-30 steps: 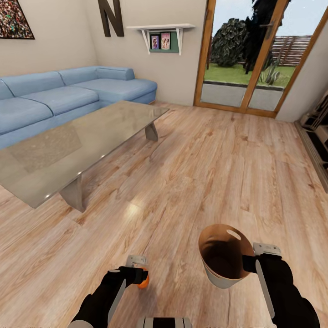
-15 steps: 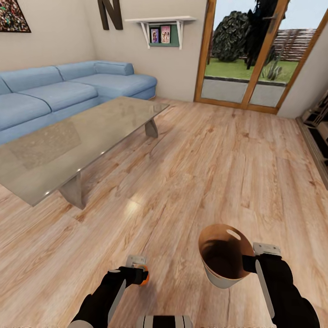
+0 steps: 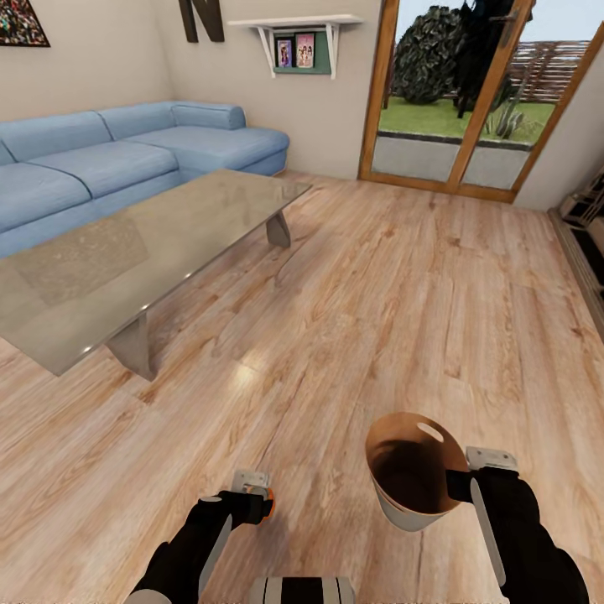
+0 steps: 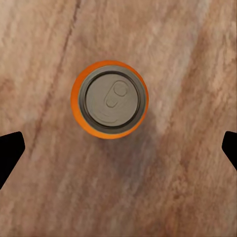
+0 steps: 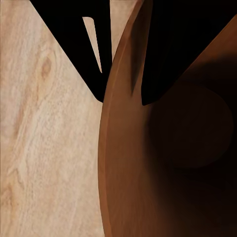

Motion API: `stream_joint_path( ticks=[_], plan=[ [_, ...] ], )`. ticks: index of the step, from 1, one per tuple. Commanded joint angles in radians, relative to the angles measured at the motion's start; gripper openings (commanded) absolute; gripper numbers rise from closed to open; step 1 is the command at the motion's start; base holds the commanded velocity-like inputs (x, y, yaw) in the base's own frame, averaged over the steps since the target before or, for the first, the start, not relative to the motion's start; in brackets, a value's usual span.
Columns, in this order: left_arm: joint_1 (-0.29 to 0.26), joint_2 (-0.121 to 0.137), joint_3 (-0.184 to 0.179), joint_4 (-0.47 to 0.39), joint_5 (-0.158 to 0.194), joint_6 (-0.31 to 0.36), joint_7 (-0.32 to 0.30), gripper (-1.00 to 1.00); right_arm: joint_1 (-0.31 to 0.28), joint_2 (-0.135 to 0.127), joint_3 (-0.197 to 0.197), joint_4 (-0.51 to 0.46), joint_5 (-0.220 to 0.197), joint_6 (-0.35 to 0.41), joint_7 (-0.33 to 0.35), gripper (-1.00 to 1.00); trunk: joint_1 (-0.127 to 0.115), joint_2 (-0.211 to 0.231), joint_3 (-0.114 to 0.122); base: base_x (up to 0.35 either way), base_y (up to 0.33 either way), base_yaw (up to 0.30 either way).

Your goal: Put the three can of soda from the living room inside the tash can in the kitchen.

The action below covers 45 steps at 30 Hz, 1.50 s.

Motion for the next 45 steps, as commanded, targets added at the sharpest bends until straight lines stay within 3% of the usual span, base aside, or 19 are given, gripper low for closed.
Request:
stream_joint_path(
  ticks=[1, 33, 45],
  plan=[
    [0.000, 0.000, 0.000, 0.000, 0.000, 0.000, 0.000, 1.00, 0.000, 0.000, 0.000, 0.000, -0.006, 0.000, 0.001, -1.00, 0.000, 0.000, -0.002, 0.000, 0.000, 0.000],
    [0.000, 0.001, 0.000, 0.000, -0.001, 0.000, 0.000, 1.00, 0.000, -0.001, 0.000, -0.009, -0.006, 0.000, 0.000, -1.00, 0.000, 0.000, -0.010, 0.102, 0.000, 0.000],
    [0.000, 0.002, 0.000, 0.000, -0.001, 0.000, 0.000, 1.00, 0.000, 0.000, 0.000, -0.009, -0.006, 0.000, 0.001, -1.00, 0.000, 0.000, -0.027, 0.003, 0.000, 0.000]
  ],
)
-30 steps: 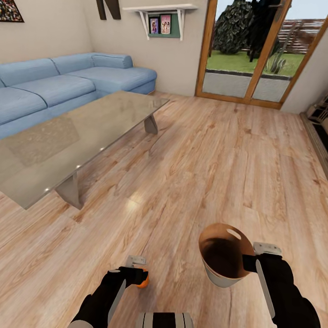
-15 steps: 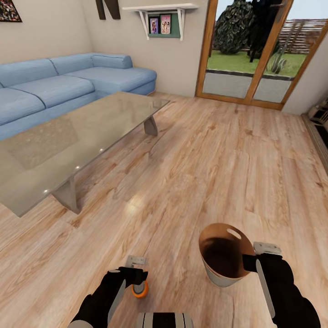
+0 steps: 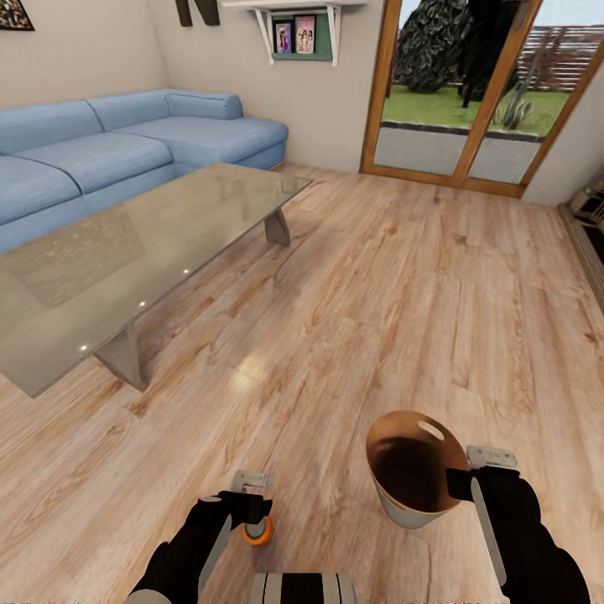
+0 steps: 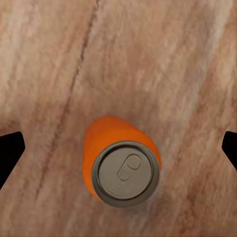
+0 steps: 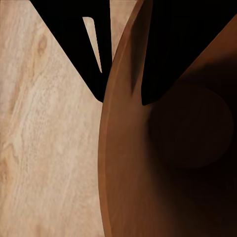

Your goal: Put the three can of soda from the living room inside the tash can in the kitchen.

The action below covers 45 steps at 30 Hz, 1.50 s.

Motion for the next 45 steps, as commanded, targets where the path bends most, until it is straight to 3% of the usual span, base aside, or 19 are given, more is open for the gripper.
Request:
stream_joint_path(
  ticks=[1, 35, 45],
  plan=[
    [0.000, 0.000, 0.001, 0.000, 0.000, 0.000, 0.000, 1.00, 0.000, 0.000, 0.000, 0.000, -0.006, 0.000, 0.001, -1.00, 0.000, 0.000, -0.002, 0.000, 0.000, 0.000],
    [0.000, 0.000, 0.000, 0.001, 0.001, 0.000, 0.000, 1.00, 0.000, -0.002, 0.000, 0.000, -0.006, 0.000, 0.001, -1.00, 0.000, 0.000, -0.056, 0.000, 0.000, 0.000],
    [0.000, 0.000, 0.000, 0.001, 0.002, 0.001, 0.000, 1.00, 0.000, -0.002, 0.000, 0.000, -0.006, 0.000, 0.001, -1.00, 0.000, 0.000, -0.060, 0.000, 0.000, 0.000]
  ],
)
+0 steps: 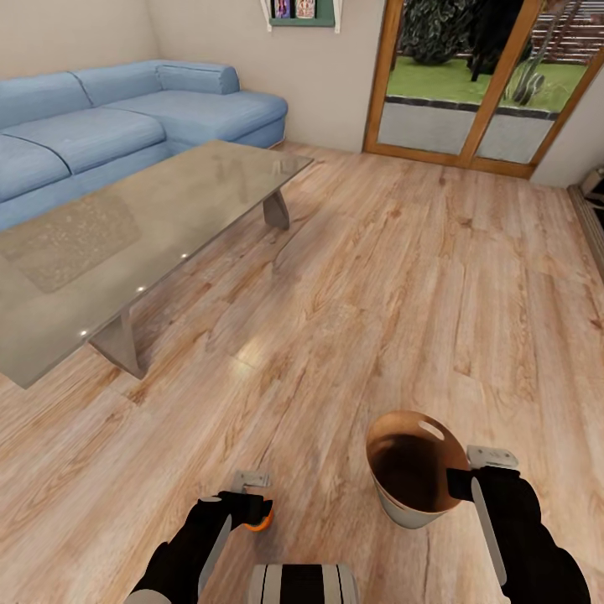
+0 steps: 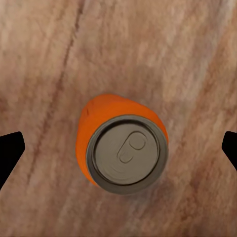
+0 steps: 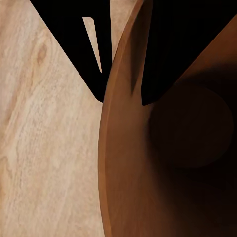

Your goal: Put the three can of soda from the living room inside the tash can in the kitchen.

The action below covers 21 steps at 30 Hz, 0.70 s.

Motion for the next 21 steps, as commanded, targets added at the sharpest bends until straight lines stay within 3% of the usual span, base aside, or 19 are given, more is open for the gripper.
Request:
stream_joint_path(
  ticks=[1, 7, 14, 21],
  plan=[
    [0.000, 0.000, 0.000, 0.000, 0.000, 0.000, 0.000, 1.00, 0.000, 0.000, 0.000, 0.000, -0.004, 0.000, 0.001, -1.00, 0.000, 0.000, 0.000, 0.000, 0.000, 0.000],
    [0.000, 0.000, 0.000, -0.001, -0.001, 0.000, 0.000, 1.00, 0.000, 0.000, 0.000, 0.000, -0.004, 0.000, 0.001, -1.00, 0.000, 0.000, 0.000, 0.000, 0.000, 0.000],
    [0.000, 0.000, 0.000, 0.000, 0.000, 0.000, -0.001, 1.00, 0.000, 0.001, 0.000, 0.000, -0.004, 0.000, 0.001, -1.00, 0.027, -0.049, -0.022, 0.000, 0.000, 0.000],
    [0.000, 0.000, 0.000, -0.001, -0.001, 0.000, -0.002, 1.00, 0.000, 0.002, 0.000, 0.000, -0.004, 0.000, 0.001, -1.00, 0.027, -0.049, -0.022, 0.000, 0.000, 0.000]
  ],
)
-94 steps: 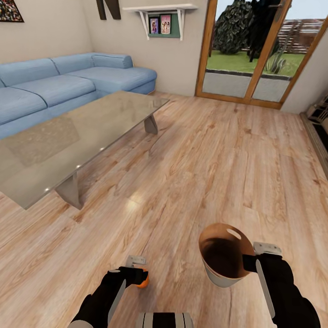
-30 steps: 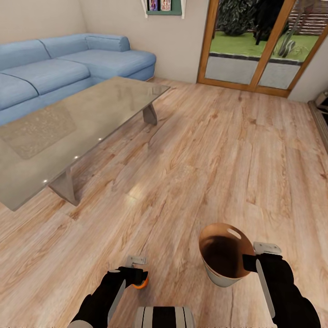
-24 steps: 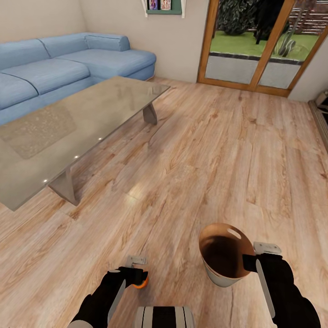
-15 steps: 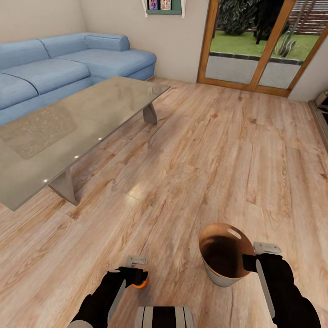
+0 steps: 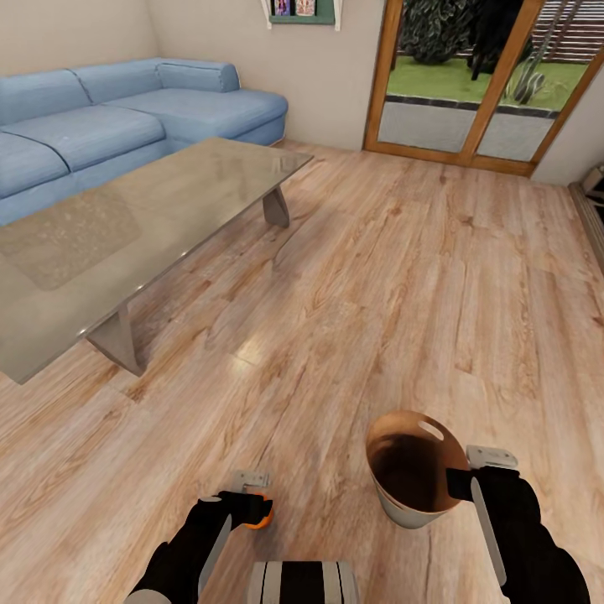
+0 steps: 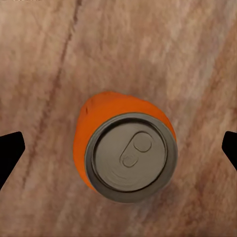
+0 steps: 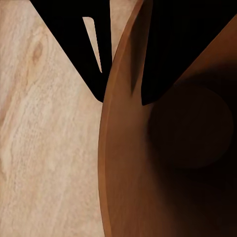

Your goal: Put the three can of soda from the living room inside the tash can in the kitchen.

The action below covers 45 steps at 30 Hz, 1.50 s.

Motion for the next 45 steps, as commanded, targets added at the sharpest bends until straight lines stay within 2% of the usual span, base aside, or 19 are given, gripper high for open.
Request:
stream_joint_path(
  ticks=[1, 3, 8, 17, 23, 38, 45],
  plan=[
    [0.000, 0.000, 0.000, 0.000, 0.000, 0.000, 0.000, 1.00, 0.000, 0.000, 0.000, 0.000, -0.004, 0.000, 0.001, -1.00, 0.000, 0.000, 0.000, 0.000, 0.000, 0.000],
    [0.000, 0.000, 0.000, 0.000, 0.000, 0.000, 0.000, 1.00, 0.000, 0.000, 0.000, 0.000, -0.004, 0.000, 0.001, -1.00, 0.000, 0.000, 0.000, 0.000, 0.000, 0.000],
    [0.000, 0.000, 0.000, 0.001, 0.000, 0.000, 0.000, 1.00, 0.000, 0.001, 0.000, 0.000, -0.004, 0.000, 0.001, -1.00, 0.009, -0.015, -0.018, 0.000, 0.000, 0.000],
    [0.000, 0.000, 0.000, 0.000, 0.000, 0.000, 0.000, 1.00, 0.000, 0.001, 0.001, 0.000, -0.004, 0.000, 0.001, -1.00, 0.009, -0.015, -0.018, 0.000, 0.000, 0.000],
    [0.000, 0.000, 0.000, 0.001, 0.000, 0.000, 0.000, 1.00, 0.000, 0.000, 0.000, 0.000, -0.004, 0.000, 0.001, -1.00, 0.012, -0.016, -0.041, 0.000, 0.000, 0.000],
    [0.000, 0.000, 0.000, 0.001, -0.001, 0.000, 0.000, 1.00, 0.000, 0.000, 0.001, -0.017, -0.004, 0.000, 0.001, -1.00, 0.012, -0.016, -0.041, 0.000, 0.000, 0.000],
    [0.000, 0.000, 0.000, 0.001, -0.002, -0.001, 0.000, 1.00, 0.000, 0.000, 0.000, -0.055, -0.003, 0.000, 0.001, -1.00, 0.012, -0.016, -0.041, 0.000, 0.000, 0.000]
  ],
)
